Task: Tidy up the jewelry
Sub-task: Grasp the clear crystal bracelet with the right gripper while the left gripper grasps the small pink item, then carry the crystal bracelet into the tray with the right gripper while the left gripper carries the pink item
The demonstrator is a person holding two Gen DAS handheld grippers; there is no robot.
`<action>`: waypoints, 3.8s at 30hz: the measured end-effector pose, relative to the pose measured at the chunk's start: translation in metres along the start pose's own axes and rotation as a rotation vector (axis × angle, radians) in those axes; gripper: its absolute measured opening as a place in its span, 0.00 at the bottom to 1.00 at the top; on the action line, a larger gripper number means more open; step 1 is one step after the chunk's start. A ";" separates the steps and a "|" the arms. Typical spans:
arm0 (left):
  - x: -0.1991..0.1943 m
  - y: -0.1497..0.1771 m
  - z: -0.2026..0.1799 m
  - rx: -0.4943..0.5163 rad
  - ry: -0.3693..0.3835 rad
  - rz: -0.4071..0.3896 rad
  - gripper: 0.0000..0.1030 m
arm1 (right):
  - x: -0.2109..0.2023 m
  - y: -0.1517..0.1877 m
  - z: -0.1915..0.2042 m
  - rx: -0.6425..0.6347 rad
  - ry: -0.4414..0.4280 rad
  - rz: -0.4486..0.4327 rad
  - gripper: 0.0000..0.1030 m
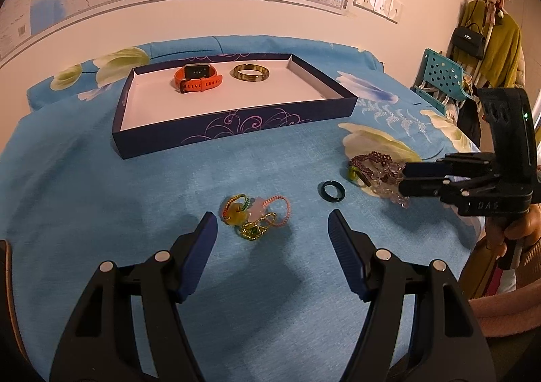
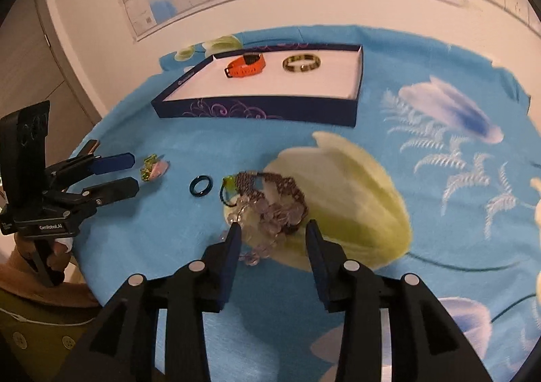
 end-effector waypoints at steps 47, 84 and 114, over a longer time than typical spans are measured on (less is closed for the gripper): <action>0.014 -0.002 0.051 -0.131 -0.068 0.073 0.17 | 0.000 -0.005 0.028 -0.011 -0.161 -0.042 0.09; 0.023 -0.013 0.009 -0.045 0.030 0.084 0.12 | -0.003 -0.005 0.035 -0.087 -0.008 -0.057 0.06; -0.016 -0.056 0.020 -0.037 0.053 -0.045 0.12 | -0.061 -0.078 0.034 -0.073 -0.102 -0.256 0.05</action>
Point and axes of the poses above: each gripper's, at about its wrist camera, not at the fingertips, and x roughly the way its jaws point, z to its left, y to its underside, the point moved 6 cm from there along x, roughly the way its jaws point, and after that the axes turned 7 degrees about z, right-handed, at the moved point
